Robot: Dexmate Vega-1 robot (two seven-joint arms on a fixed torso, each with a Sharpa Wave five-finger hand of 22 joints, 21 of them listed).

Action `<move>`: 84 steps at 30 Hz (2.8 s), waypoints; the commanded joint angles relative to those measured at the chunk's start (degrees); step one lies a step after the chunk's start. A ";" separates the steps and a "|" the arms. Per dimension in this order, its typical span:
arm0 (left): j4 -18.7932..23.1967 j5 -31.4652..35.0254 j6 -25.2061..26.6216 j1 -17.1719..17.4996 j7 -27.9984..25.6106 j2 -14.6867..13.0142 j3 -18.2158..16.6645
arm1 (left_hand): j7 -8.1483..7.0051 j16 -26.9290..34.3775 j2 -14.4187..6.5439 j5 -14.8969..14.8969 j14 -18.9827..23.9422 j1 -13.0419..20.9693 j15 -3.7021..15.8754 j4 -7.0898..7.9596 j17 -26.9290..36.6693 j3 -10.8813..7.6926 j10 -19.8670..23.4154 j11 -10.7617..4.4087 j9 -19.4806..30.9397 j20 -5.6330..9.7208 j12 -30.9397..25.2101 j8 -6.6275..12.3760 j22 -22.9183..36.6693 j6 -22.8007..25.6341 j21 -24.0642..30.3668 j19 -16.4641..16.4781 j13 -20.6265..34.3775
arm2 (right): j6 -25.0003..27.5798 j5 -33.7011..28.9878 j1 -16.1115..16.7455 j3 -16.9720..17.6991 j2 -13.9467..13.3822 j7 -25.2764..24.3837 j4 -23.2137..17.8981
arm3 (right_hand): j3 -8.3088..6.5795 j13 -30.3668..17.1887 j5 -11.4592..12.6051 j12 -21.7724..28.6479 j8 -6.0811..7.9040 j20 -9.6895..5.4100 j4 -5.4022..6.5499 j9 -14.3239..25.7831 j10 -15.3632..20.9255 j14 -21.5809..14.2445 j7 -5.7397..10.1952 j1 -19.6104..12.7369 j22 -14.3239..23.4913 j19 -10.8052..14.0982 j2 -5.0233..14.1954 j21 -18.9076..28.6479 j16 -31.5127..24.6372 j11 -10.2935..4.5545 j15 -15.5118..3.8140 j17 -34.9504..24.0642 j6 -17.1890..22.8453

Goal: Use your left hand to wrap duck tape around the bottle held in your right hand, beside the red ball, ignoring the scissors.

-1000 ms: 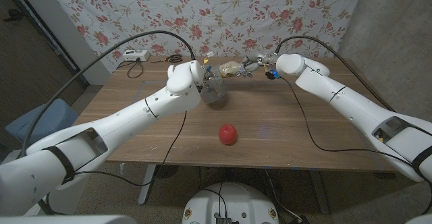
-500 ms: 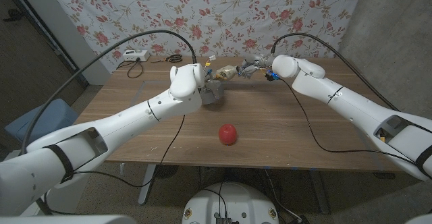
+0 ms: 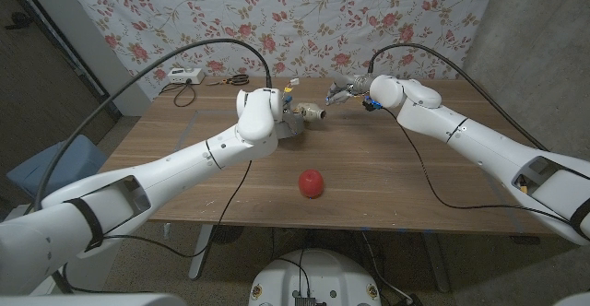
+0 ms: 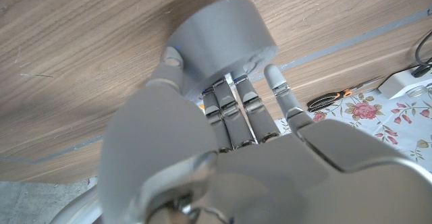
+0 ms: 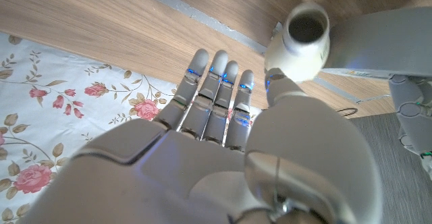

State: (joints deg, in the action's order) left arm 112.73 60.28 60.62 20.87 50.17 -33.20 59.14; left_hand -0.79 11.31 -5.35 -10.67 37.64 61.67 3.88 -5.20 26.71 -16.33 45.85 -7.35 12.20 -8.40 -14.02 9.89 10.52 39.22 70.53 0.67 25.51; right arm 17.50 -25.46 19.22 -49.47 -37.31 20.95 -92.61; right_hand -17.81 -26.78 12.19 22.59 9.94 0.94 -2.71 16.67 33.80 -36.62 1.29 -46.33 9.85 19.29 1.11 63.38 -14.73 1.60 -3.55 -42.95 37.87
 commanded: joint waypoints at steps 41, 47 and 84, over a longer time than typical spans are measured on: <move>11.73 -21.50 -23.54 23.64 -31.52 0.04 -30.14 | 2.35 -0.77 6.42 -11.97 -37.81 -12.53 -12.36 6.73 -11.17 14.88 -45.64 13.69 -1.51 -3.80 3.56 0.15 -0.25 -42.56 -15.18 -13.69 -6.07 | -12.19 16.92 3.98 9.80 1.57 -4.49 5.63 | 12.52 4.83 5.61 -11.99 0.35 7.49 5.33 -3.26 -26.53 29.86 1.70 13.69 -0.16 -17.40 -6.78 -15.59 4.23 -0.17 3.14 10.56 -24.05; 11.53 -28.69 -30.10 26.93 -39.75 -0.78 -34.12 | 1.52 -0.94 6.52 -11.60 -40.15 -12.67 -12.69 6.86 -12.01 15.54 -47.61 13.35 -1.61 -3.84 3.45 0.07 -0.27 -44.76 -16.78 -15.47 -6.84 | -15.34 20.55 4.75 11.75 2.54 -6.00 7.78 | 13.07 5.51 5.87 -12.16 0.57 7.47 5.39 -3.52 -28.17 32.31 1.77 13.69 -0.19 -18.39 -6.82 -17.10 4.56 -0.33 3.92 11.84 -25.30; -9.23 -65.96 -75.77 31.11 -53.57 -2.55 -42.97 | -2.00 0.12 6.35 -9.65 -43.30 -19.45 -11.55 10.68 -14.20 19.52 -51.99 11.88 -1.80 -3.67 2.76 0.44 -0.07 -47.58 -20.51 -16.59 -9.54 | -31.08 45.23 11.64 26.08 10.20 -4.15 19.43 | 14.45 7.65 6.42 -11.49 1.33 4.29 5.20 -4.13 -29.41 37.25 1.73 13.15 -0.23 -19.67 -6.67 -20.90 4.44 -0.27 3.60 16.36 -26.02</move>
State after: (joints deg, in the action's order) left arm 110.11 5.91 -3.40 51.75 -4.10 -36.38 17.48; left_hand -2.50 11.05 1.19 -20.54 -5.93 42.81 -7.89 4.91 12.50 3.13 -5.71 4.82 10.39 -11.96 -10.62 10.21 10.28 -8.03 50.14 -9.44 15.98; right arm -9.42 11.73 28.25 -28.53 -30.14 15.37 -76.89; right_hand -3.70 -19.12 18.24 10.82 11.01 5.52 2.45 12.51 3.88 0.04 2.96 -32.81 9.61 -0.52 -5.64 42.57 -9.95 1.33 -0.02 -26.63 11.66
